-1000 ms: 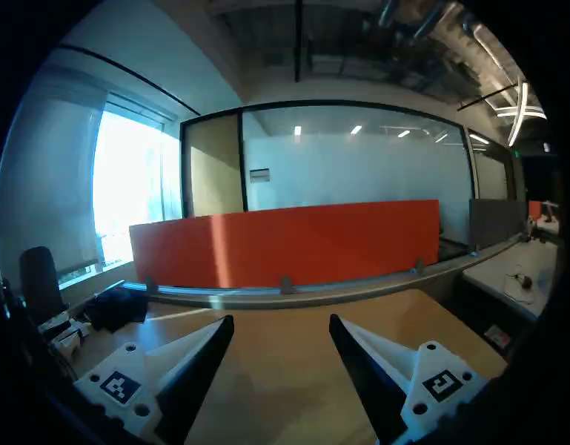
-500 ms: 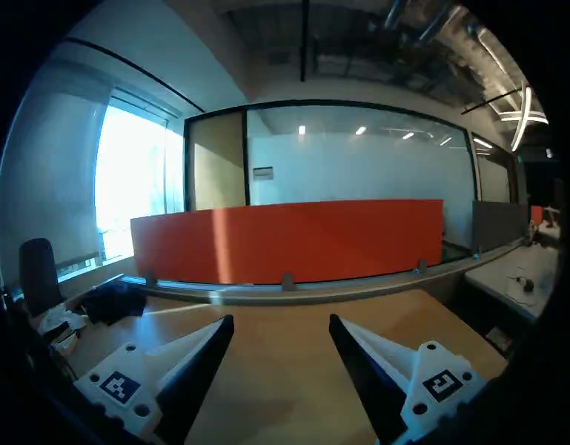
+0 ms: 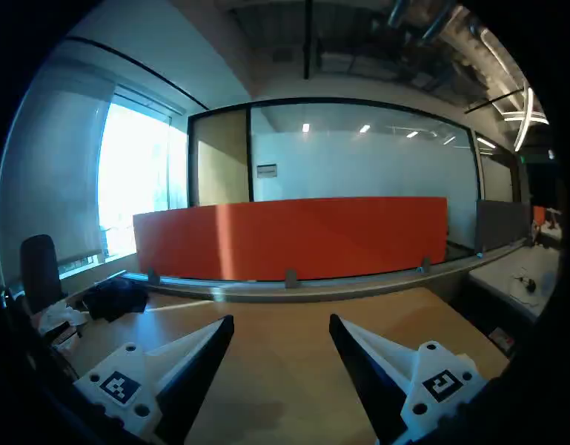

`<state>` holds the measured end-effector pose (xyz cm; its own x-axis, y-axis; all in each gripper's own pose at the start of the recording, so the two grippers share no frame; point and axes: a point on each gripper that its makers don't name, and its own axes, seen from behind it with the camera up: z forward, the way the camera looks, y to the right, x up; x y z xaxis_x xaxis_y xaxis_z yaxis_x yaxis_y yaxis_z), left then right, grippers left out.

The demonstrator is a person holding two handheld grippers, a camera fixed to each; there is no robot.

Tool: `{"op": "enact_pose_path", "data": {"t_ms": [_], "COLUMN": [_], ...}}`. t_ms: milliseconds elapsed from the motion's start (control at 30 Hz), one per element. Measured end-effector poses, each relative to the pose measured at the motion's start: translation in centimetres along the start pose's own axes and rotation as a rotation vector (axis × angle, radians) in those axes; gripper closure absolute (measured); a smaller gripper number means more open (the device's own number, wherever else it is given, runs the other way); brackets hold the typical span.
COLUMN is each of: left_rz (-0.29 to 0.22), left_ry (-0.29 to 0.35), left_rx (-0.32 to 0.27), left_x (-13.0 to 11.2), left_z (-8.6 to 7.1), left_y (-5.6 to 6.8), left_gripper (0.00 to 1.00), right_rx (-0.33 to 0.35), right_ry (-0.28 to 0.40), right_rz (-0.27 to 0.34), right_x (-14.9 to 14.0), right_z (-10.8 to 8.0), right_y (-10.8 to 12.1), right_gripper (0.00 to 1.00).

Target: Fold towel

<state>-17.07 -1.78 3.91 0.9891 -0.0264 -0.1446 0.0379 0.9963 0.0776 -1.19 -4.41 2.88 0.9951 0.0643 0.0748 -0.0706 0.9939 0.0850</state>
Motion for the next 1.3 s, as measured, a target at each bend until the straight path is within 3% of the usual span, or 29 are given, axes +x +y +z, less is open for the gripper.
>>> {"op": "enact_pose_path", "data": {"t_ms": [500, 900, 1100, 1300], "left_rz": [0.02, 0.024, 0.023, 0.023], "left_ry": [-0.015, -0.015, -0.015, -0.015], "left_rx": [0.002, 0.002, 0.002, 0.003], "left_x": [-0.5, -0.6, -0.7, -0.7], "left_z": [0.1, 0.1, 0.1, 0.2], "left_y": [0.1, 0.1, 0.0, 0.0], "left_gripper": [0.06, 0.06, 0.06, 0.06], "right_rx": [-0.004, -0.032, -0.051, -0.053], "right_ry": [-0.001, 0.057, 0.08, 0.074], "right_rz": [-0.011, -0.064, -0.063, -0.01], "right_x": [-0.6, -0.7, -2.7, -5.8], "right_z": [0.1, 0.2, 0.0, 0.0], "right_y": [0.8, 2.3, 3.6, 4.4], "right_gripper": [0.01, 0.01, 0.01, 0.01]}}
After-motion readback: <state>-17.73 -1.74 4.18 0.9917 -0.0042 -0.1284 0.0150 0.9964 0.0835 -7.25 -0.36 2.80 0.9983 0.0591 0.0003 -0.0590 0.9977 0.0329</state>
